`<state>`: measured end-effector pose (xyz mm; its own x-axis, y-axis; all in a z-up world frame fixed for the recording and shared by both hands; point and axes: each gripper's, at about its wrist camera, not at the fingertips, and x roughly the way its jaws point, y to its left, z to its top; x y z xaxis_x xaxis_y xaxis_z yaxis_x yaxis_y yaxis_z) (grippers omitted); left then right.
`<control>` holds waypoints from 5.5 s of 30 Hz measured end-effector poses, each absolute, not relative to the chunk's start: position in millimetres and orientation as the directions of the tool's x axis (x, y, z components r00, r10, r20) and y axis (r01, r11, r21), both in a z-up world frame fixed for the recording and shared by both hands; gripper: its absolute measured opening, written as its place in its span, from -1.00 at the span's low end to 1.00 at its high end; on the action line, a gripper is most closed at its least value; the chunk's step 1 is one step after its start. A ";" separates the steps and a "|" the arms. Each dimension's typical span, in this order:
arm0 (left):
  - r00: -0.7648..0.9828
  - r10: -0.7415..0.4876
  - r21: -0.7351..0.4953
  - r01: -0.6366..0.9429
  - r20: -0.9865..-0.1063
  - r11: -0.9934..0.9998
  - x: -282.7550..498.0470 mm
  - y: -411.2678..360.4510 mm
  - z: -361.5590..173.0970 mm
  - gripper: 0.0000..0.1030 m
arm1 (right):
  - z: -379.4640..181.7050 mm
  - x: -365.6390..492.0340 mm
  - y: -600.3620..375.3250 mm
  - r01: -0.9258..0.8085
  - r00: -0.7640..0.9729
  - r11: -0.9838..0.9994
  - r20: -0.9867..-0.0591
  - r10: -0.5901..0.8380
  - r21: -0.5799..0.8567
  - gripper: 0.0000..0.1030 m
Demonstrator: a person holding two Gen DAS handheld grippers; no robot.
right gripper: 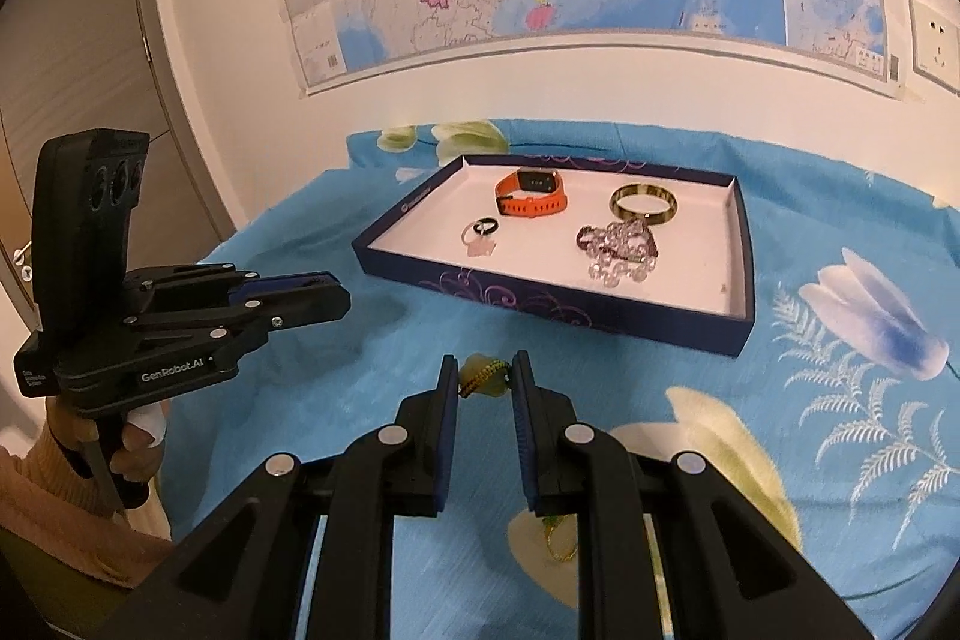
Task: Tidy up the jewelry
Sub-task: 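Grasp the green ring with the left tool while the right tool grasps the yellow-green charm, then carry the green ring into the tray with the left tool while the right tool carries the charm, then open the left tool to drop the green ring while the right tool releases the charm, then move the left tool to the green pendant while the right tool moves to the silver ring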
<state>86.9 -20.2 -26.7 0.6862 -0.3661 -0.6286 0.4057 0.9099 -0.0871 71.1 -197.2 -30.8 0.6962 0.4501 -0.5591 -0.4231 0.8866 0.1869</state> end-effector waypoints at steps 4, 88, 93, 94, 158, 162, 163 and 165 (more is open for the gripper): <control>0.697 -0.364 -0.083 0.403 -0.617 0.911 90.8 -21.9 -22.1 -0.70 | -25.6 74.8 -198.5 -0.423 0.709 0.889 -0.546 0.447 0.178 -0.69; 0.695 -0.256 -0.057 0.296 -0.672 0.954 232.8 -37.0 -38.4 -0.70 | -31.2 229.9 -192.1 -0.354 0.687 0.927 -0.640 0.345 0.120 -0.69; 0.679 -0.241 -0.051 0.288 -0.694 0.956 243.1 -38.7 -45.7 -0.70 | -39.0 240.2 -189.3 -0.345 0.669 0.932 -0.668 0.327 0.111 -0.69; 0.676 -0.239 -0.052 0.285 -0.697 0.957 244.8 -39.1 -46.5 -0.70 | -39.7 241.4 -188.8 -0.342 0.670 0.934 -0.670 0.321 0.105 -0.69; 0.428 -0.497 -0.117 0.657 -0.755 0.745 81.6 -150.7 -81.1 -0.26 | -81.8 43.4 -261.8 -0.265 0.632 0.945 -0.705 0.322 0.194 -0.39; 0.428 -0.477 -0.110 0.645 -0.768 0.756 83.5 -153.2 -87.2 -0.58 | -81.4 42.3 -260.9 -0.270 0.637 0.945 -0.702 0.320 0.187 -0.39; 0.426 -0.478 -0.114 0.643 -0.768 0.757 84.2 -152.4 -87.4 -0.64 | -81.5 42.3 -260.5 -0.271 0.637 0.944 -0.701 0.321 0.187 -0.39; 0.423 -0.480 -0.126 0.636 -0.768 0.761 86.0 -149.0 -87.4 -0.83 | -81.5 42.3 -259.1 -0.277 0.639 0.942 -0.697 0.326 0.187 -0.39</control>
